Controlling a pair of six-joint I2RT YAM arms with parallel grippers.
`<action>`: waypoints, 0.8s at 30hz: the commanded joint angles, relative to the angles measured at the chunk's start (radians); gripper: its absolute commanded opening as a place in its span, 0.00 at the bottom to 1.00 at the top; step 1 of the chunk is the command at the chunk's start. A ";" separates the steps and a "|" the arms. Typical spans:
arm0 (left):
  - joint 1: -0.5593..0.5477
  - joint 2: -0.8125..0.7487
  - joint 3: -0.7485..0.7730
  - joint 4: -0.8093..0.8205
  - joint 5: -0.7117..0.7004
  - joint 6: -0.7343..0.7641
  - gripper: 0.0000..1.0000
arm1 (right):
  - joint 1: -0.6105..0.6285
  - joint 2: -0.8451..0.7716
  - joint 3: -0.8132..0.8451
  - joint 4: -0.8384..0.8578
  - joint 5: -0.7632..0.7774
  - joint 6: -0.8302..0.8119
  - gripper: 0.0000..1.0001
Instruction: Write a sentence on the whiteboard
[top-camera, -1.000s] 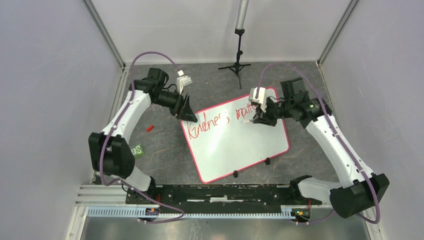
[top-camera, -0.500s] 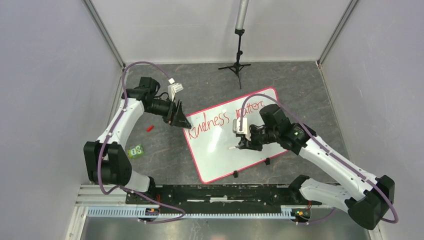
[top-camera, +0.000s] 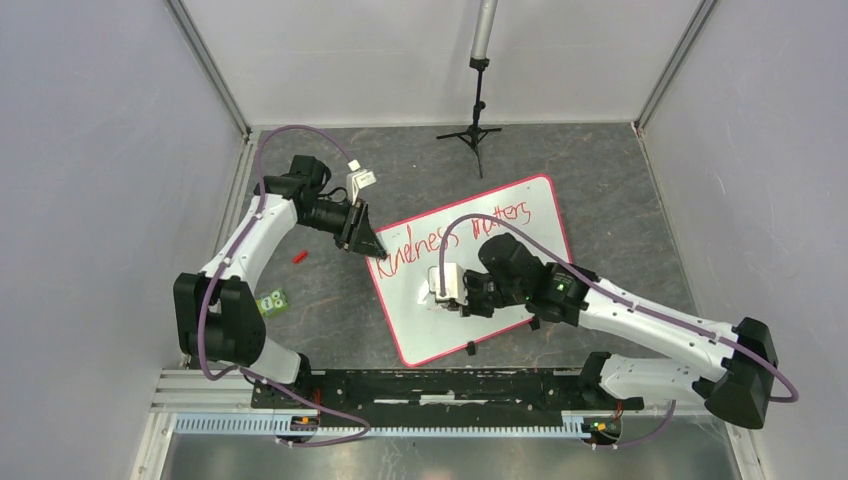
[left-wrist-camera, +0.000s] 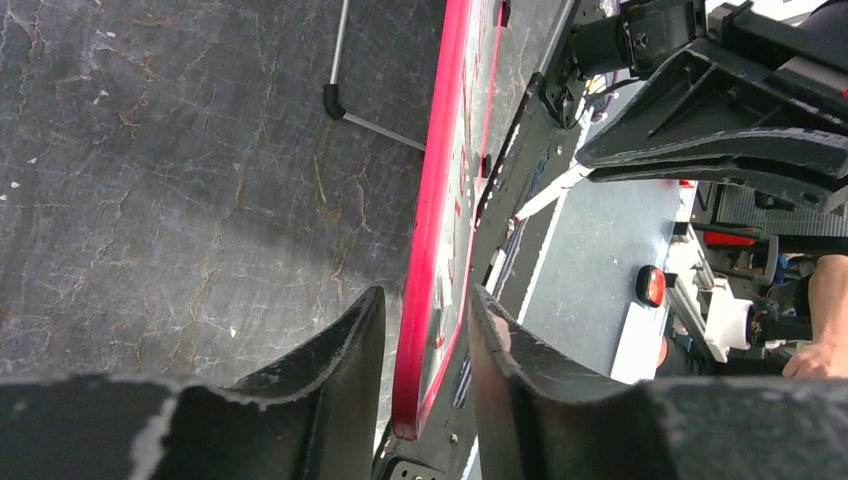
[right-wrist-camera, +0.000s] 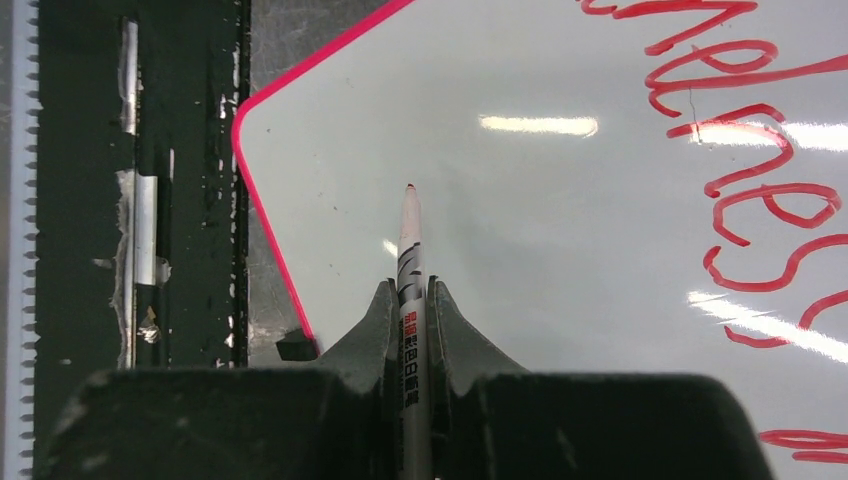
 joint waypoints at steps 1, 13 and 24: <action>-0.002 0.002 0.013 0.013 0.034 -0.001 0.38 | 0.048 0.039 0.033 0.077 0.116 0.027 0.00; -0.002 0.020 0.010 0.028 0.014 -0.021 0.04 | 0.139 0.103 0.063 0.121 0.270 0.050 0.00; -0.002 0.018 0.006 0.029 0.009 -0.017 0.02 | 0.147 0.128 0.071 0.105 0.366 0.038 0.00</action>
